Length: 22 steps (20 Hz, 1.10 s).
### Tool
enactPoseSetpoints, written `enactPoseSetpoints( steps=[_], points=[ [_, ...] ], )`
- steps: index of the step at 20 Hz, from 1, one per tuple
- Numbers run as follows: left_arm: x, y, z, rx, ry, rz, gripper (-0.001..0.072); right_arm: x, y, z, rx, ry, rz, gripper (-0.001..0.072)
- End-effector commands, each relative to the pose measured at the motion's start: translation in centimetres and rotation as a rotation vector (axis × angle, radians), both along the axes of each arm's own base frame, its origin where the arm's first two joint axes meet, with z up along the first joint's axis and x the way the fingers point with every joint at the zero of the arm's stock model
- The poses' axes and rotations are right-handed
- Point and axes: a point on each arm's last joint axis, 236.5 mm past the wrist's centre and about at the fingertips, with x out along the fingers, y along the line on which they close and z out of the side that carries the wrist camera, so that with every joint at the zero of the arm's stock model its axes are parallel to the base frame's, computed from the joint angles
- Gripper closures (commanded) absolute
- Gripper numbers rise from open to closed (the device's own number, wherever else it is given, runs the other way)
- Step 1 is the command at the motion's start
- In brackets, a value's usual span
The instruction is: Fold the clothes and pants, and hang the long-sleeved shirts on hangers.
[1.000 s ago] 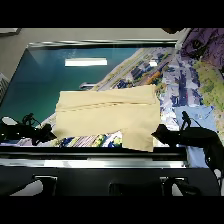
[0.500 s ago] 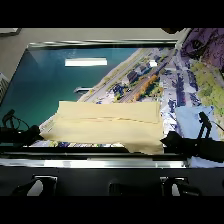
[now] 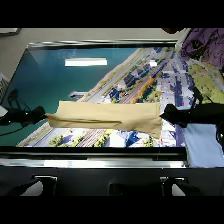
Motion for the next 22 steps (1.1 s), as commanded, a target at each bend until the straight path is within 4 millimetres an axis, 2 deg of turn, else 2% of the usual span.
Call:
enactPoseSetpoints(
  steps=[1, 4, 6, 9, 11, 12, 13, 14, 17, 19, 20, 21, 22],
  points=[
    [6.0, -1.0, -2.0, 0.032, -0.039, -0.061, 0.0695, 5.9, -1.3, -2.5, -0.013, -0.034, -0.001, 0.0688],
    [10.2, -1.2, -3.3, 0.045, -0.033, -0.095, 0.0695, 9.2, -2.0, -4.0, -0.025, -0.041, -0.005, 0.0688],
    [11.8, -1.6, -4.4, 0.037, -0.012, -0.114, 0.0695, 10.4, -1.2, -5.7, -0.035, -0.024, 0.026, 0.0687],
    [12.4, -2.2, -6.9, 0.018, 0.054, -0.138, 0.0694, 11.4, -1.0, -8.5, -0.062, 0.004, 0.024, 0.0687],
    [12.2, -2.6, -7.9, 0.004, 0.082, -0.145, 0.0679, 11.0, -0.9, -9.8, -0.043, 0.053, 0.009, 0.0675],
    [12.2, -2.7, -7.9, 0.002, 0.087, -0.148, 0.0562, 10.6, -0.7, -9.9, -0.033, 0.075, 0.009, 0.0580],
    [12.2, -2.6, -7.6, -0.001, 0.085, -0.136, 0.0361, 10.2, -0.8, -9.5, -0.018, 0.094, 0.015, 0.0446],
    [12.3, -2.4, -6.9, -0.006, 0.087, -0.128, 0.0292, 9.8, -1.4, -8.4, -0.006, 0.110, 0.032, 0.0304],
    [11.5, -0.7, -3.9, 0.014, 0.109, -0.138, 0.0292, 8.2, -6.1, -5.9, 0.039, 0.143, 0.038, 0.0163],
    [10.7, 0.4, -2.3, 0.059, 0.116, -0.148, 0.0286, 6.7, -8.6, -6.1, 0.072, 0.166, 0.037, 0.0157],
    [10.2, 0.8, -1.7, 0.080, 0.122, -0.153, 0.0211, 6.5, -9.0, -6.4, 0.098, 0.162, 0.037, 0.0109],
    [9.9, 0.9, -1.2, 0.091, 0.124, -0.158, 0.0172, 6.6, -9.0, -6.7, 0.125, 0.149, 0.036, 0.0103],
    [9.7, 0.9, -0.8, 0.094, 0.124, -0.160, 0.0173, 6.5, -8.6, -7.5, 0.141, 0.155, 0.055, 0.0101]
  ],
)
